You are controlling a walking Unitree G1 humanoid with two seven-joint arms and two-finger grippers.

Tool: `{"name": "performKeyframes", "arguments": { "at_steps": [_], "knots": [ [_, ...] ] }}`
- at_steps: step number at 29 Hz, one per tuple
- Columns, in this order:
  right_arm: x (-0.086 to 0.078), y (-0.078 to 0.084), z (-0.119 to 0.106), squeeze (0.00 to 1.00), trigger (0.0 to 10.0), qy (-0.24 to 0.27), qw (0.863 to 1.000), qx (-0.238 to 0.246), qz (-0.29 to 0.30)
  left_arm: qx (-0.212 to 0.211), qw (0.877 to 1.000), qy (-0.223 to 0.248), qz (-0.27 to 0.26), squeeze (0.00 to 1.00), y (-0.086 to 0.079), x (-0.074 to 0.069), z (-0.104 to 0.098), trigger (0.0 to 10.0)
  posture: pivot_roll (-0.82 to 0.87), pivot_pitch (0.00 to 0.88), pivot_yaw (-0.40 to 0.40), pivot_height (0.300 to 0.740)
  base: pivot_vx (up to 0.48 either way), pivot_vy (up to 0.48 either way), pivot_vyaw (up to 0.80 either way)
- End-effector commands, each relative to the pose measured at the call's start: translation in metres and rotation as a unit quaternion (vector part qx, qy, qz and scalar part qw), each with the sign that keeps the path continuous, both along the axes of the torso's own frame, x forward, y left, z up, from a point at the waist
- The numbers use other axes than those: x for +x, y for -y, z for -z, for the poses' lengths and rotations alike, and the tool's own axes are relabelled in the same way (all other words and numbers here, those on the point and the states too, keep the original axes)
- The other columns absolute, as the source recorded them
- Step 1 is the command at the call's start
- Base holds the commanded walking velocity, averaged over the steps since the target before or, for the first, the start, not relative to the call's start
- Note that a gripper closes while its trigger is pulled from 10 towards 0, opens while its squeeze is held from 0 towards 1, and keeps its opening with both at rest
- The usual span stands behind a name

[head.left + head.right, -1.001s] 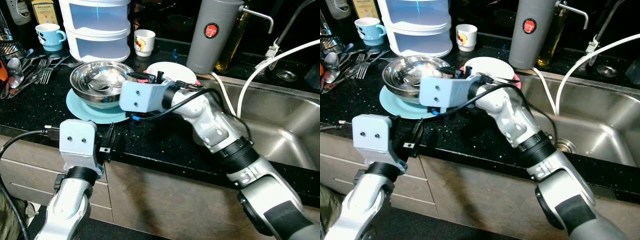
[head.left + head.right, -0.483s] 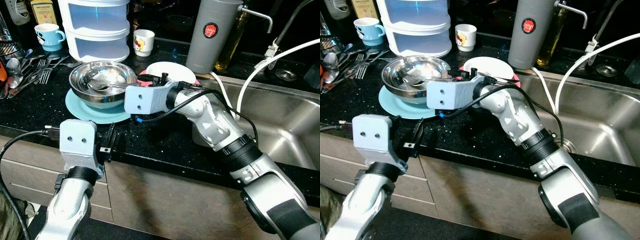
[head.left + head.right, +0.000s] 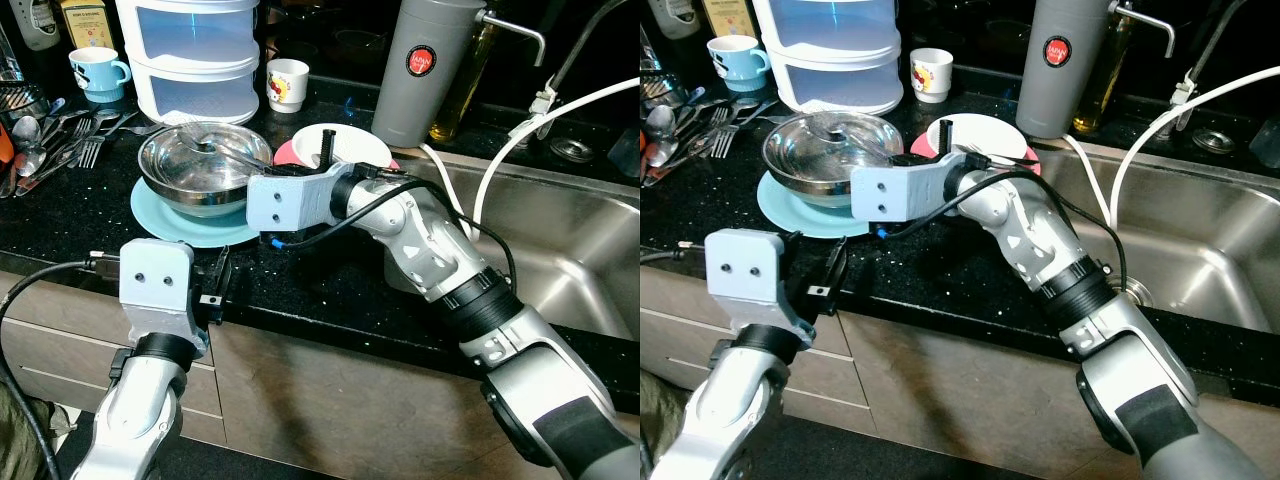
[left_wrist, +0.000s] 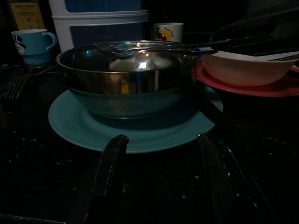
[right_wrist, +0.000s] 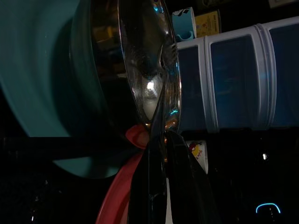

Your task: Kitchen organization

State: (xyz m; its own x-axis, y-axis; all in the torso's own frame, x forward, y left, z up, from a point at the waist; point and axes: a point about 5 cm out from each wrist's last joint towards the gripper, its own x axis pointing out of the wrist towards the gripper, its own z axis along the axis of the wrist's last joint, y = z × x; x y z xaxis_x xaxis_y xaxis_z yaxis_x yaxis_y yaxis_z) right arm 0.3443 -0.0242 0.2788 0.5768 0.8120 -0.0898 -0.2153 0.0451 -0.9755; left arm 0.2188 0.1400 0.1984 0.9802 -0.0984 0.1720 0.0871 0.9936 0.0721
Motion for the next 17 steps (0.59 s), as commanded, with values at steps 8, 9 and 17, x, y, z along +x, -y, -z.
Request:
{"name": "performKeyframes", "arguments": {
  "at_steps": [8, 9, 17],
  "knots": [
    [-0.01, -0.009, -0.02, 0.0, 0.0, 0.006, 0.995, 0.083, -0.051, 0.001, 1.0, -0.007, -0.003, 0.0, -0.001, 0.0, 0.002, 10.0, 0.15, 0.028, -0.075, 0.74, 0.0, 0.0, 0.0],
    [-0.01, -0.009, -0.02, 0.0, 0.0, 0.006, 0.995, 0.083, -0.051, 0.001, 1.0, -0.007, -0.003, 0.0, -0.001, 0.0, 0.002, 10.0, 0.15, 0.028, -0.075, 0.74, 0.0, 0.0, 0.0],
    [-0.024, -0.013, -0.024, 0.0, 0.0, -0.034, 0.985, 0.136, -0.105, 0.001, 1.0, -0.008, -0.003, 0.0, -0.001, 0.0, 0.002, 10.0, 0.16, 0.027, -0.074, 0.74, 0.0, 0.0, 0.0]
  ]
}}
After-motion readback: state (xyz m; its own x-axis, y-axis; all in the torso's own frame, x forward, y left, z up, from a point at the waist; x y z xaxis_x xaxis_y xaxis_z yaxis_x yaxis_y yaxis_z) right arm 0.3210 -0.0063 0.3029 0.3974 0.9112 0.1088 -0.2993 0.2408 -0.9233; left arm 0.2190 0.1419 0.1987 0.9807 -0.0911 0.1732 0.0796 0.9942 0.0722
